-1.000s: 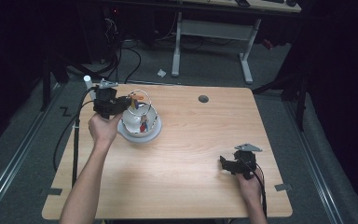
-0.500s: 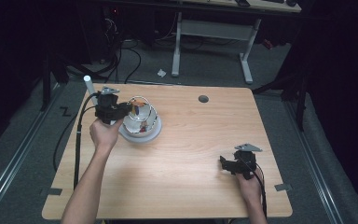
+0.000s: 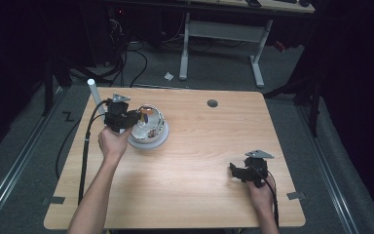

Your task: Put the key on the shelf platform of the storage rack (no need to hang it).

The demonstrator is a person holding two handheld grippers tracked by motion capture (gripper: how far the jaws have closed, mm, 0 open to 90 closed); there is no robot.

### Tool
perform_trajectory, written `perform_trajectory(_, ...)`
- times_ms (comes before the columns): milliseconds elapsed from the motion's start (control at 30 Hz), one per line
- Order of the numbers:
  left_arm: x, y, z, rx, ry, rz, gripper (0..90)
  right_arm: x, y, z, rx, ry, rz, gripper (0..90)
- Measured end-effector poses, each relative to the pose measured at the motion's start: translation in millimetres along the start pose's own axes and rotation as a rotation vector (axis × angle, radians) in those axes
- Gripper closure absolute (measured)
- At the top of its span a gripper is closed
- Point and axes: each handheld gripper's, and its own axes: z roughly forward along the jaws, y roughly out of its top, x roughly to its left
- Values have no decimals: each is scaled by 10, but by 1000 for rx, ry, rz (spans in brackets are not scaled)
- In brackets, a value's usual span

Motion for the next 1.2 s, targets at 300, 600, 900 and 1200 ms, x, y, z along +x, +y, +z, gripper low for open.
perform_trajectory(300,37,-103,40,5,-7,-27,733,0,0,0,0,0,0,152)
perform_trajectory(600,70,-195,97,23,-10,-45,734,0,0,0,0,0,0,152)
perform_trajectory(900,113,-257,166,42,-11,-65,734,0,0,0,0,0,0,152)
perform_trajectory(1200,157,-297,246,53,-11,-91,732,0,0,0,0,-1,0,152)
